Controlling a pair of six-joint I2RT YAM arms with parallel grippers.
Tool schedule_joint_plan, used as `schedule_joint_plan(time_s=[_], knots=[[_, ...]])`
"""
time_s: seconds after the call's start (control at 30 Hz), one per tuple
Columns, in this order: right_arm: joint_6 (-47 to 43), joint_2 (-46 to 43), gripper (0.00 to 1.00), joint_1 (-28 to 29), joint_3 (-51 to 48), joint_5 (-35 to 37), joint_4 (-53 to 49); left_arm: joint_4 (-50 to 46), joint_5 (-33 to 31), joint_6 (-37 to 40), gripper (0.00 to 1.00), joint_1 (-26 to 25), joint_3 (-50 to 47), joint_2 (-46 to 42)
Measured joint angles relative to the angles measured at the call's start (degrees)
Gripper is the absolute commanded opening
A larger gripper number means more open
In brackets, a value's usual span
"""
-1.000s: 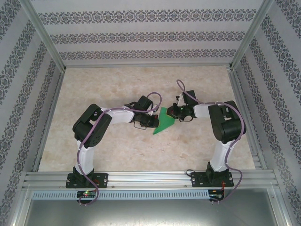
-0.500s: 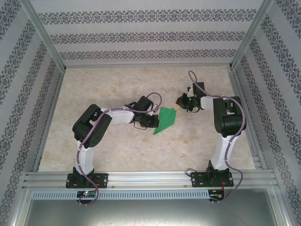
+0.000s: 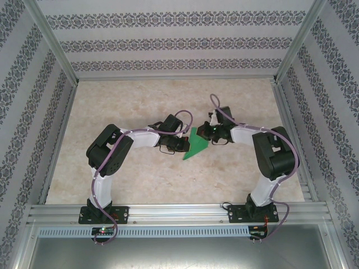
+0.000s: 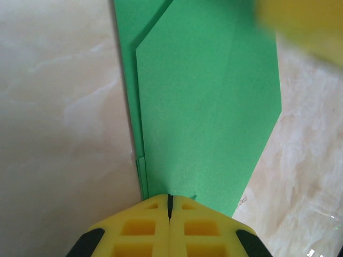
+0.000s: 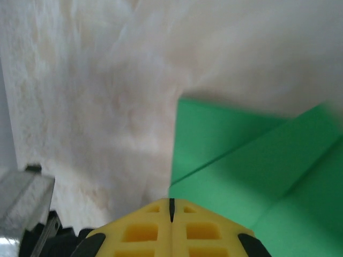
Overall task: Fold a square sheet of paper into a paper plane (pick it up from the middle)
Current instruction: Fourth fold the wing at the center of the table.
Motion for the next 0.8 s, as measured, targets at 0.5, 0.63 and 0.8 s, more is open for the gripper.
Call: schedule_joint_plan(time_s=[0.5, 0.63, 0.8], knots=[[3.61, 3.63, 0.0, 3.8, -3.1, 1.01, 4.87, 0.11, -0.33, -1.9, 0.0, 0.0, -0.76, -0.96], [3.54, 4.0, 0.0, 3.8, -3.1, 0.79, 5.75, -0.07, -0.09, -3.32, 0.09, 0.07, -1.53, -1.99], [2.45, 4.02, 0.0, 3.8, -3.08, 0.79, 5.66, -0.37, 2.38, -6.21, 0.18, 0.07, -4.2, -5.42]])
